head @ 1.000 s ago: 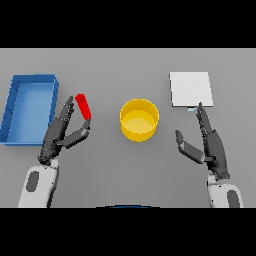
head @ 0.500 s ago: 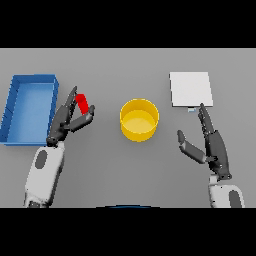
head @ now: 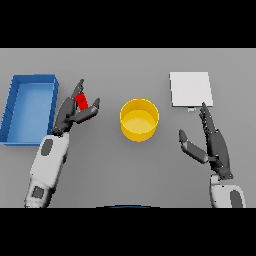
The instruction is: Pick up the red beaker and tilt it to pour out 1 green nut into yellow bowl. Pick up the yellow bowl and place it on the metallic measuring scale.
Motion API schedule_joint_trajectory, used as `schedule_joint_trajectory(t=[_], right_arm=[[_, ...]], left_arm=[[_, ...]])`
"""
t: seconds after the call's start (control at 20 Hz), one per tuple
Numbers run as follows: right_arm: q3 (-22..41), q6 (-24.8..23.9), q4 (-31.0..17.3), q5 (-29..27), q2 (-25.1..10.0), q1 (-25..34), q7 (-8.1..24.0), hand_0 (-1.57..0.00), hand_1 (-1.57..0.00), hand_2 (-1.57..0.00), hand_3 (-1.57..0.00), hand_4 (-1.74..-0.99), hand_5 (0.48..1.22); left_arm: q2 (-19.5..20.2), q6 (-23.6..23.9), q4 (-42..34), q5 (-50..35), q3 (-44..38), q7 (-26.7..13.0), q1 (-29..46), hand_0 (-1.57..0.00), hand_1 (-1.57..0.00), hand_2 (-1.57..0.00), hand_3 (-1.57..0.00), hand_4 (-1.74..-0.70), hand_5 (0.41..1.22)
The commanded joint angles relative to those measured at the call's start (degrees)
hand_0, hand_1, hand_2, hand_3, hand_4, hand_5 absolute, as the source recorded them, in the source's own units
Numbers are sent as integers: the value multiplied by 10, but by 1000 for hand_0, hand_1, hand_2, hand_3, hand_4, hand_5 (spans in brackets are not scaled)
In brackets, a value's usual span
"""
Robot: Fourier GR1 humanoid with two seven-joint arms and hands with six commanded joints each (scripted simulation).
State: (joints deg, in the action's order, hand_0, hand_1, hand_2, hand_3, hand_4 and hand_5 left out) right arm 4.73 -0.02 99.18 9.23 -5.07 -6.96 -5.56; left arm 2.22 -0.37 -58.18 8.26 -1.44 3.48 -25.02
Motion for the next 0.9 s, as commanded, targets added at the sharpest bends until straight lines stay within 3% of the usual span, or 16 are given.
schedule_joint_trajectory(t=[0.0,0.1,0.15,0.2,0.3,0.4,0.45,0.55,0.7,0.85], right_arm=[[3,1,6,-1,2,0,4,1,1,1,1,-1305,681],[4,0,5,3,2,-2,4,1,1,1,1,-1295,683],[1,-2,-1,4,0,2,5,1,1,1,1,-1291,684],[-3,-1,-1,0,-3,5,8,1,1,1,1,-1289,684],[-4,1,-5,-4,-3,12,10,1,1,1,1,-1285,683],[2,1,-7,0,4,4,0,1,1,1,1,-1287,684],[3,-1,-6,3,3,11,9,1,1,1,1,-1290,684],[5,0,6,1,4,8,5,1,1,1,1,-1293,682],[4,4,-3,1,1,6,4,1,1,1,1,-1296,682],[4,4,-12,3,2,13,-3,1,1,1,1,-1274,674]], left_arm=[[1,3,-1,2,-1,9,-2,1,1,1,1,-1343,725],[-6,8,17,-4,-8,24,-15,1,1,-30,-3,-1389,752],[-6,10,25,-8,-15,23,-21,-81,-84,-122,-75,-1416,770],[-12,15,31,-12,-20,17,-26,-253,-276,-307,-220,-1444,795],[-22,40,42,-5,-22,18,-31,-681,-701,-715,-706,-1441,949],[-21,59,38,18,-16,26,-28,-1001,-1014,-1023,-1018,-1440,1047],[-26,59,46,21,-17,37,-32,-1115,-1125,-1133,-1128,-1443,1082],[-35,64,47,25,-20,45,-32,-1279,-1286,-1290,-1288,-1447,1132],[-35,71,44,15,-26,67,-32,-1422,-1425,-1427,-1426,-1591,1123],[-28,72,22,6,-18,65,-37,-1495,-1496,-1497,-1497,-1664,1108]])
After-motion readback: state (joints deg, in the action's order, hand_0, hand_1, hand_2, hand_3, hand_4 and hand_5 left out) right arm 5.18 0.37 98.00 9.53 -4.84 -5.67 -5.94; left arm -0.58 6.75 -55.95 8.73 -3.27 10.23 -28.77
